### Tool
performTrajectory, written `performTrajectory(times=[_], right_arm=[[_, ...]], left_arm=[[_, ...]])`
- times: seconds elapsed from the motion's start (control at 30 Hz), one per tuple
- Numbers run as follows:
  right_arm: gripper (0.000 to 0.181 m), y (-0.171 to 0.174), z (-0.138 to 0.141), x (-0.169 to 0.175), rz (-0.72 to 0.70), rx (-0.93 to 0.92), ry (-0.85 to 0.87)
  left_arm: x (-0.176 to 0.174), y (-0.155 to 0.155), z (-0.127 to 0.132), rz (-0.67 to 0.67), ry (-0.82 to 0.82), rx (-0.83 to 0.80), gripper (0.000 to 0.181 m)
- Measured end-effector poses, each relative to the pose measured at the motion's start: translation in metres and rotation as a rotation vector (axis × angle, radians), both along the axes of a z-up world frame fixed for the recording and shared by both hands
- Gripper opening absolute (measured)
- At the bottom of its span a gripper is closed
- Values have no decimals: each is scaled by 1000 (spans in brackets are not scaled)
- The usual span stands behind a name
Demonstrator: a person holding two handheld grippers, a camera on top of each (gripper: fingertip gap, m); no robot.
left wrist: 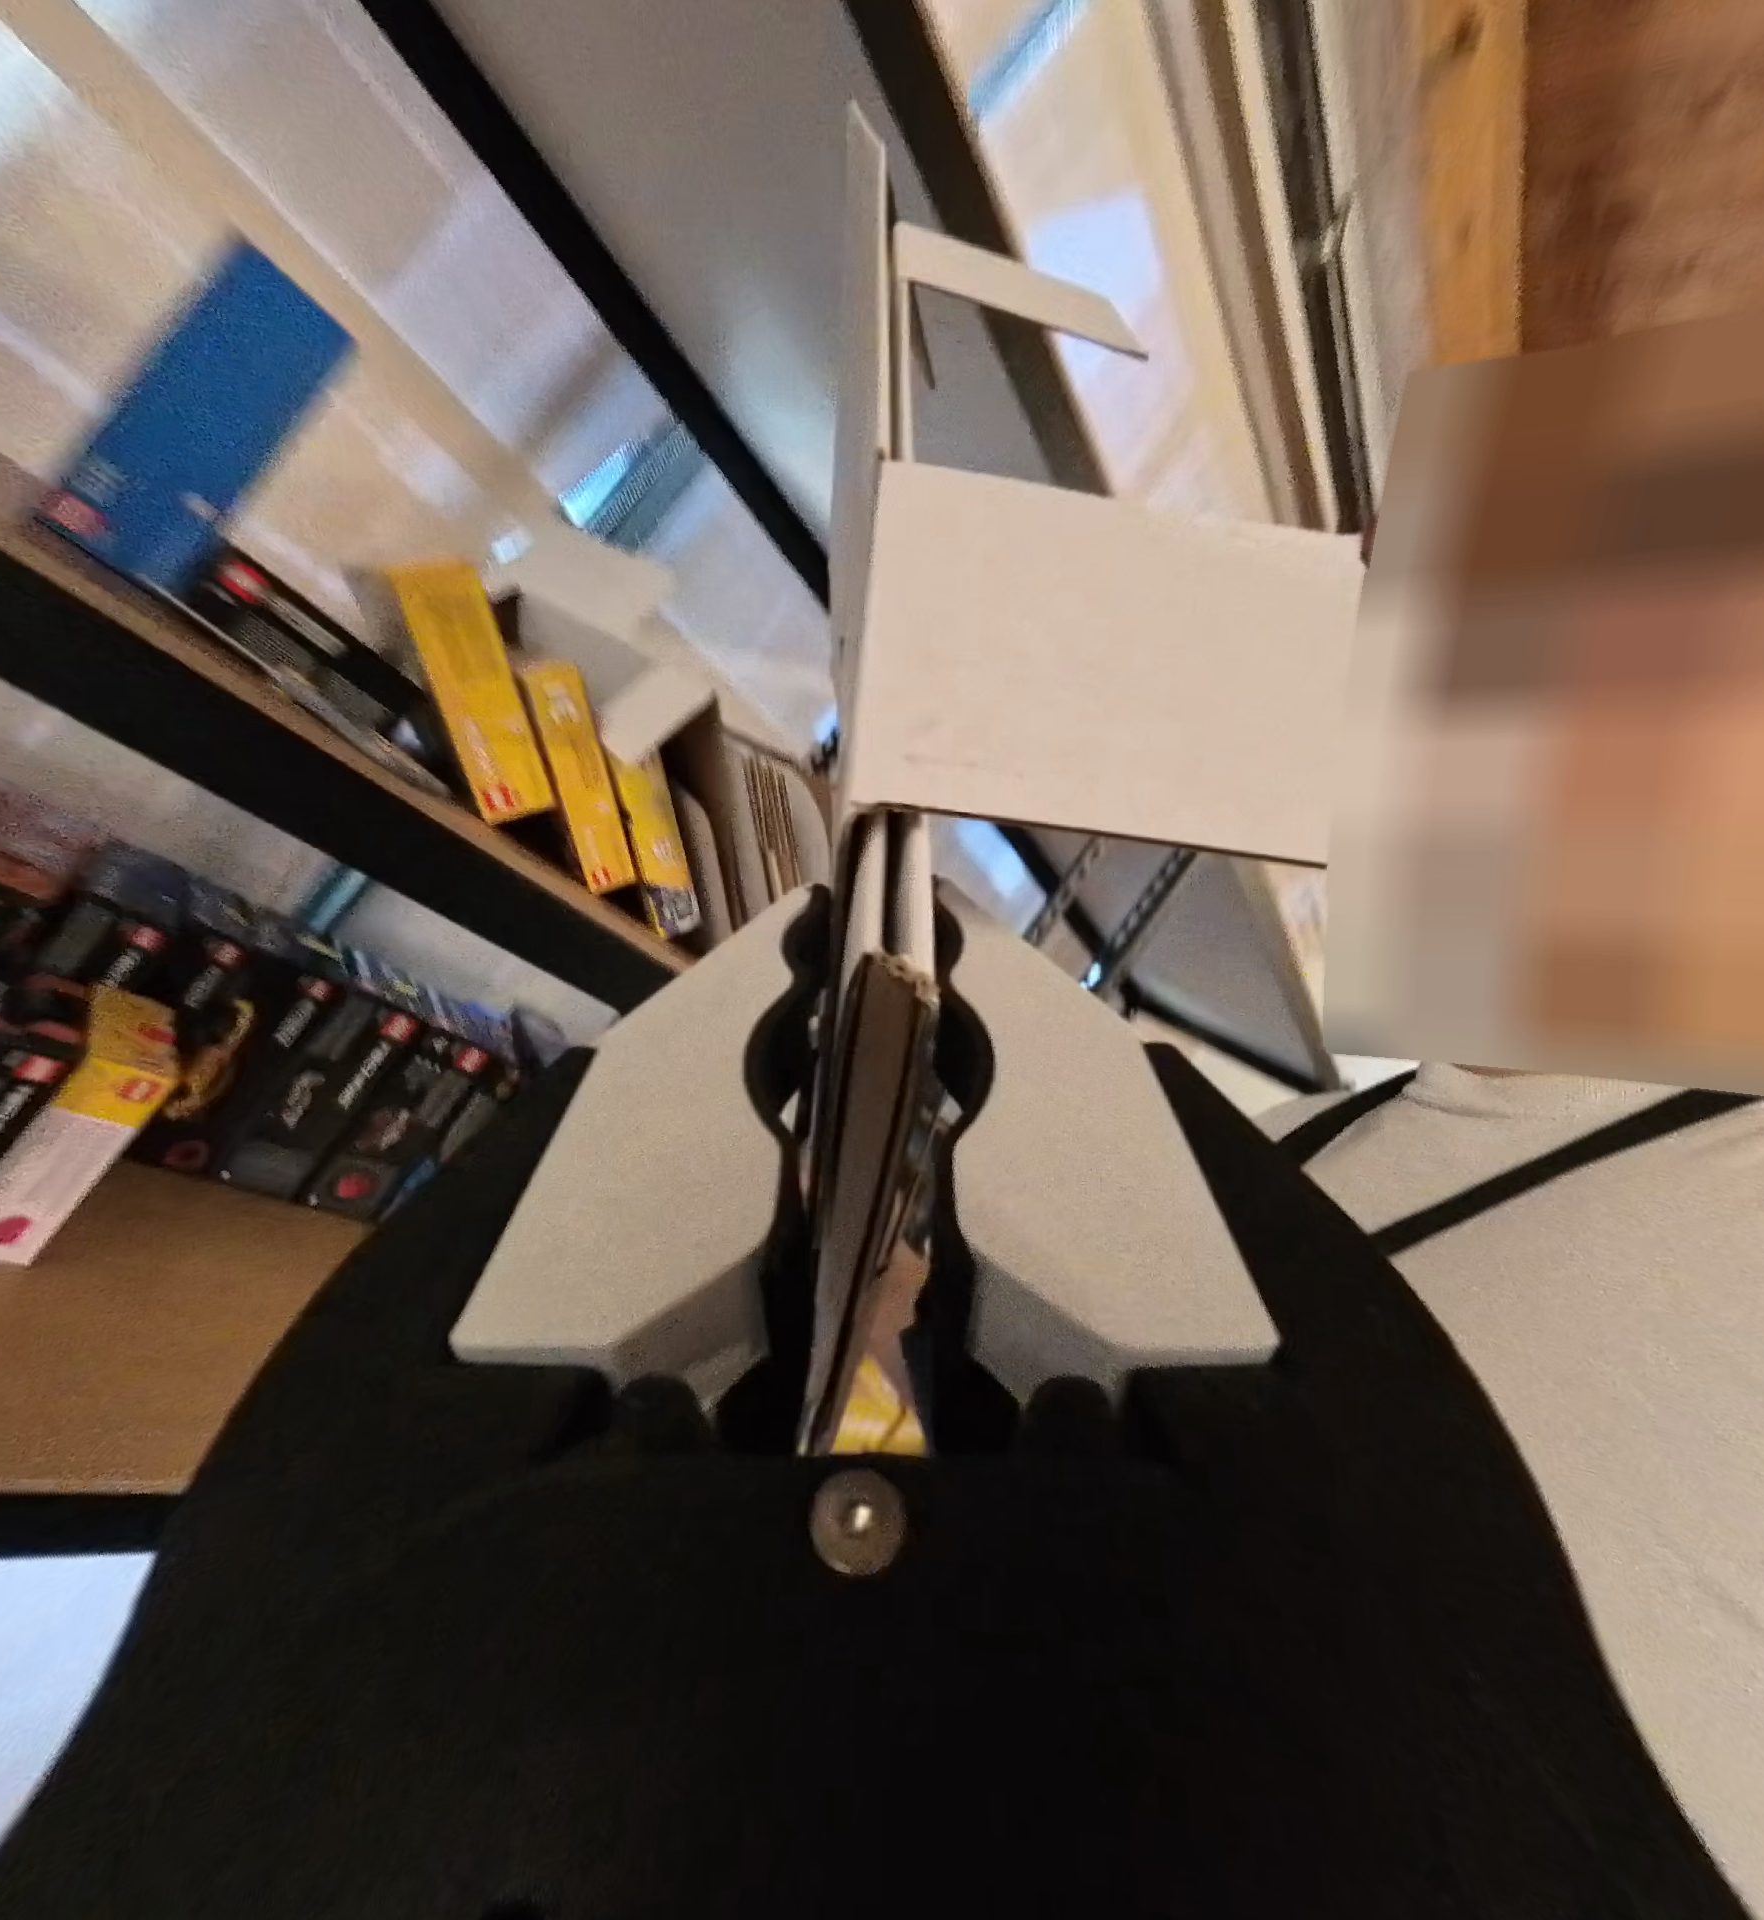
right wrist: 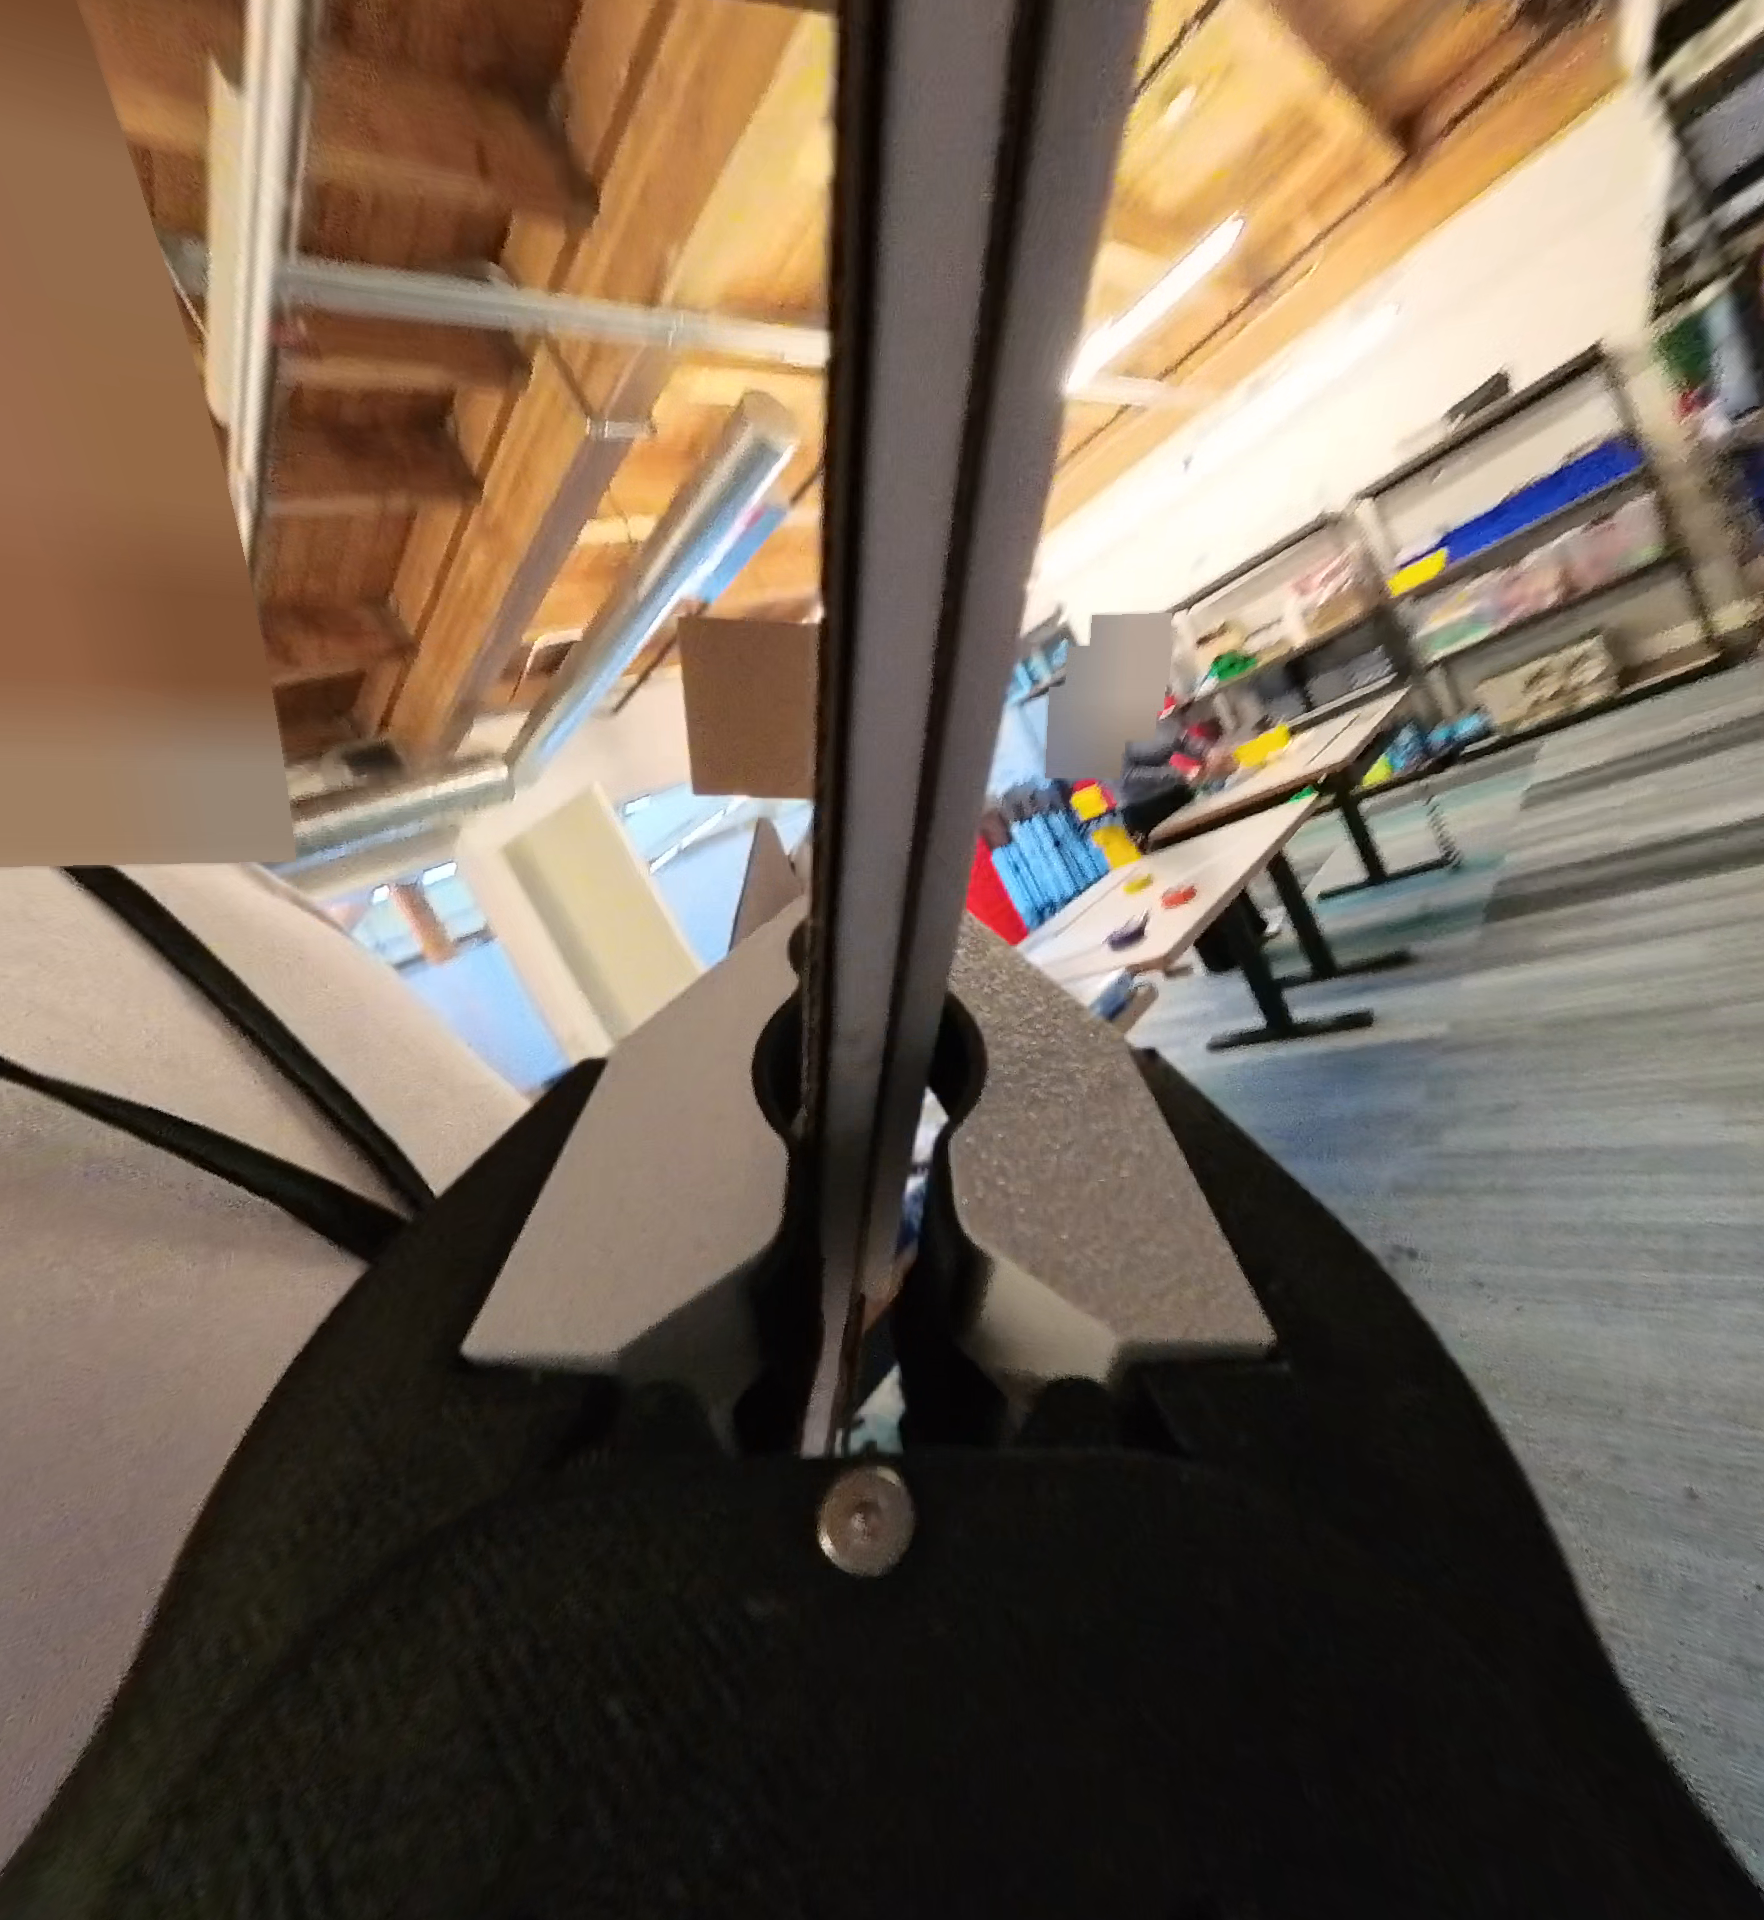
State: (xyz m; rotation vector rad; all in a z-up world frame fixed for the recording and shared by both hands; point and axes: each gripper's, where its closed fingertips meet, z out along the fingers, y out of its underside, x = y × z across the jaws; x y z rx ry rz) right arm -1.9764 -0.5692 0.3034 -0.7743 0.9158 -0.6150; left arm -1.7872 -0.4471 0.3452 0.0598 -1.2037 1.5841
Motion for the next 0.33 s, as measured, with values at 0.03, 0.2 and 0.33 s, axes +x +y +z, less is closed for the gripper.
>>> performTrajectory(times=[0.03,0.2,0.33], right_arm=[[9,13,-5,36,29,-18,21],[9,85,-20,219,195,42,94],[9,129,-28,332,400,94,139]], left_arm=[[27,19,-11,40,49,-12,21],[139,99,-63,207,76,51,41],[212,155,-65,342,95,1,43]])
